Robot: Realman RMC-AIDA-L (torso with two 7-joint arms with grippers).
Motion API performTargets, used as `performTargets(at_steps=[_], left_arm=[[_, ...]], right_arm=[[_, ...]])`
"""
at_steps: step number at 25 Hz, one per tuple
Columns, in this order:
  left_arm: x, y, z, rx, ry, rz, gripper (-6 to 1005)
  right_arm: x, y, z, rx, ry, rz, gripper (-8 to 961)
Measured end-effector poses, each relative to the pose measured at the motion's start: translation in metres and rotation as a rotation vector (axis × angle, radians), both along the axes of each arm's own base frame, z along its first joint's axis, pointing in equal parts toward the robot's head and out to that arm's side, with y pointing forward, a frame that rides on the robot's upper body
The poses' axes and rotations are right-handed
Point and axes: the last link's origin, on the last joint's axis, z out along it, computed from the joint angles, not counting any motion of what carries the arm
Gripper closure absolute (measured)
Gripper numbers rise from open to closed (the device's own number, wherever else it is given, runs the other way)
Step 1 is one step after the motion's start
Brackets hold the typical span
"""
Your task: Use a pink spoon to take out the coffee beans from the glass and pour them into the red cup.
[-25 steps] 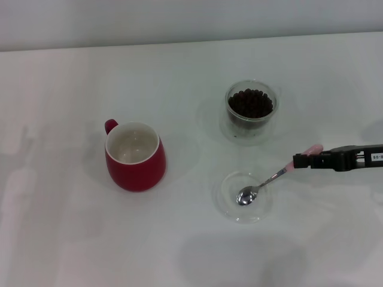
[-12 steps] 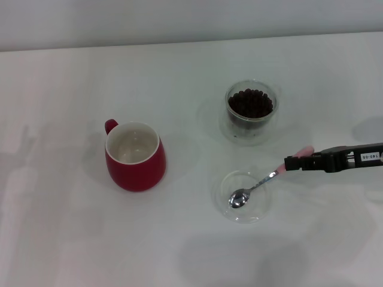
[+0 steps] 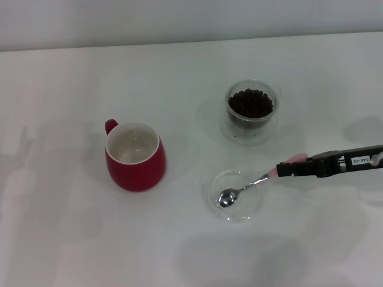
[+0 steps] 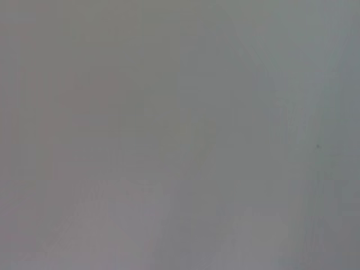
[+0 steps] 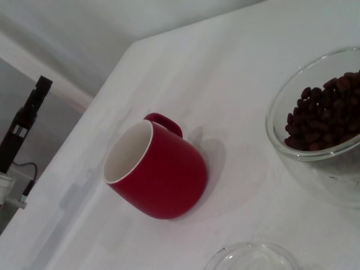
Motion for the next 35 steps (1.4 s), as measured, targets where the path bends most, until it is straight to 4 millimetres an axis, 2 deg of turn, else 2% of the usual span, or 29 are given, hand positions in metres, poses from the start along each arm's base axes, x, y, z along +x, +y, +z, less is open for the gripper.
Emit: performTargets(at_steps=[7,10,20,23,29,33,35], left_arm=[[0.000,0.000,0.000,0.000,0.000,0.001,107],[-0.001,-0.001,0.000,0.000,0.000,0.002,107],[-0.001,-0.001,0.000,0.000,0.000,0.003,106],[-0.001,-0.001,0.000,0.000,0.000,0.003,106],[-0.001,0.000,0.001,0.000,0.005,0.003,107],[-0.001,0.001,0.000,-0.003,0.007,0.003,107],[0.000,0.002,0.000,-0.004,0.009,0.002,107]], right_arm=[[0.003,0.003,-0.002,0.018,-0.023,-0.007,795],[0.003,0.003,-0.002,0.021,-0.026,-0.010,621],[0.009,0.009,0.008,0.113,-0.024,-0.030,596],[0.011,0.014,0.020,0.226,0.022,-0.030,588],[0.012,0.011,0.036,0.604,0.116,0.082,573],[0.014,0.009,0.036,0.831,0.082,0.201,563],[0.019,0.009,0.034,0.941,0.004,0.258,558]])
